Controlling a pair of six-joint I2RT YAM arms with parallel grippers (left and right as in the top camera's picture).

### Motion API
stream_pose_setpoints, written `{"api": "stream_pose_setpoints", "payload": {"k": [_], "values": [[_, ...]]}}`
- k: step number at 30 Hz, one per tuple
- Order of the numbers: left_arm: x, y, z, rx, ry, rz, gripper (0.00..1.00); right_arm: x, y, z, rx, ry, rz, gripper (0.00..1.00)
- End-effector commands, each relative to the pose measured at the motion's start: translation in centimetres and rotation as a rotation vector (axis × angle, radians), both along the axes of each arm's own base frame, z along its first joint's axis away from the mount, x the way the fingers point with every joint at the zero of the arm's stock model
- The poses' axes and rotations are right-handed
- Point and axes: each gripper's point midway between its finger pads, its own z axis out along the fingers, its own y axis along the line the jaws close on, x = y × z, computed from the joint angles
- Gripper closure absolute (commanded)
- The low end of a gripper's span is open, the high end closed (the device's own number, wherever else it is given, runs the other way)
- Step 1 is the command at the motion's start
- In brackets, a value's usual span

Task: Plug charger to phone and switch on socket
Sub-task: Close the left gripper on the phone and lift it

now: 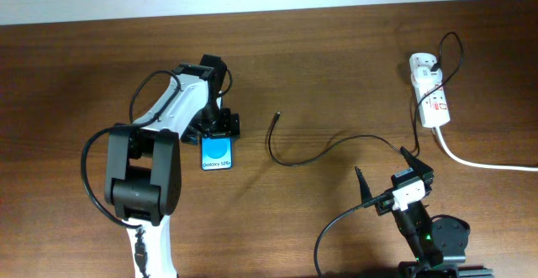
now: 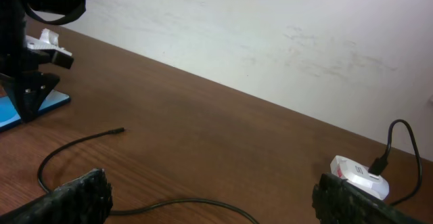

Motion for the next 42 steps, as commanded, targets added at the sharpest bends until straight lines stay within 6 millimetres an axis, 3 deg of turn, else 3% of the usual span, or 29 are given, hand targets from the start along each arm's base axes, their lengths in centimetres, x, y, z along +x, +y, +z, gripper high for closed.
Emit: {"api": "stream_pose_setpoints", "payload": {"k": [1, 8, 14, 18, 23, 33, 42], "values": [[-0.1, -0.3, -0.8, -0.008, 0.006, 0.003, 0.06, 0.0, 0.1, -0.2, -0.003, -0.001, 0.005, 0.01], [-0.1, -0.3, -1.5, -0.011, -0.004, 0.004, 0.11, 0.0, 0.1, -0.2, -0.003, -0.001, 0.005, 0.01], [-0.1, -0.3, -1.6, -0.012, -0.006, 0.004, 0.25, 0.0, 0.1, -0.2, -0.003, -0.001, 0.005, 0.01], [0.5, -0.4, -1.2, -0.016, -0.024, 0.004, 0.26, 0.0, 0.1, -0.2, -0.003, -0.001, 0.005, 0.01], [2.0, -0.8, 0.6, -0.028, -0.066, 0.004, 0.27, 0.0, 0.1, -0.2, -0.003, -0.001, 0.005, 0.01], [5.5, -1.7, 6.6, -0.055, -0.167, 0.003, 0.28, 0.0, 0.1, -0.2, -0.003, -0.001, 0.005, 0.01], [6.0, -2.5, 7.9, -0.096, -0.183, 0.003, 0.28, 0.0, 0.1, -0.2, -0.003, -0.001, 0.005, 0.01]]}}
